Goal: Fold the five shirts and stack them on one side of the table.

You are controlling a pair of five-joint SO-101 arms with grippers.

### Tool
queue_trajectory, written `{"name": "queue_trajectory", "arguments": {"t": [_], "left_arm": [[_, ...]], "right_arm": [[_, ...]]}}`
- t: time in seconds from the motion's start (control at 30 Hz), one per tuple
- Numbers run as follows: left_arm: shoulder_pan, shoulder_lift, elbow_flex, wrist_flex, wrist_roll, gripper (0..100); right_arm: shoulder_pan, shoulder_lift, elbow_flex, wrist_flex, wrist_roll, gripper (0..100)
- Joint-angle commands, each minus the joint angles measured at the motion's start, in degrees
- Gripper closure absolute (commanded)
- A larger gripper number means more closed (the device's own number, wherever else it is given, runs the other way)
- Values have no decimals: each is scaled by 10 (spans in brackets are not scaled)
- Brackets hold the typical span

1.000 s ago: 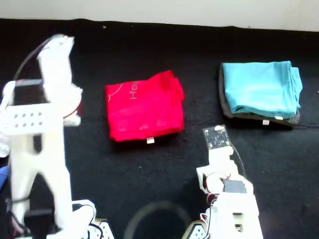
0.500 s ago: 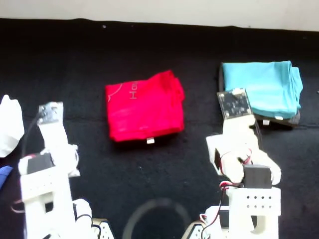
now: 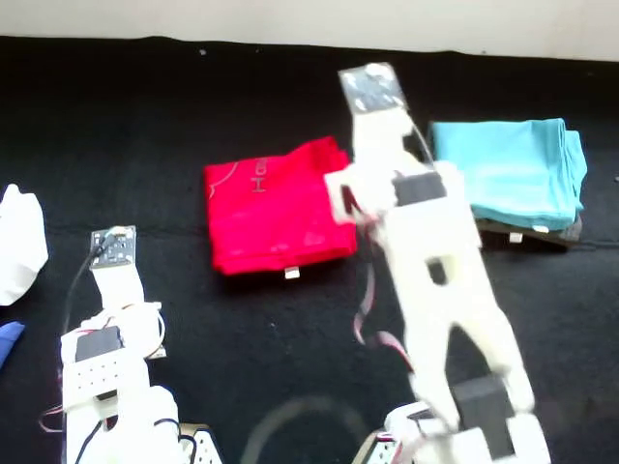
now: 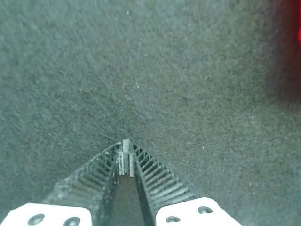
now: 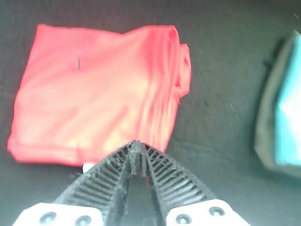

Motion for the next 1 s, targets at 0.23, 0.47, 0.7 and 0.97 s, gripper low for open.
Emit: {"name": "queue_trajectory", "arguments": {"t": [0.23,0.47,0.7,0.97], "left_arm": [[-7,-8,0,-8,-3,990],[-7,-8,0,-10,-3,990],[-7,-8,0,-11,-3,990],[-7,-8,1,-11,-3,990]], "right_arm": [[-38,385,-378,143,-6,989],[7,487,-425,218,-5,991],[36,487,-425,259,-2,991],[24,435,-567,262,-2,990]]}}
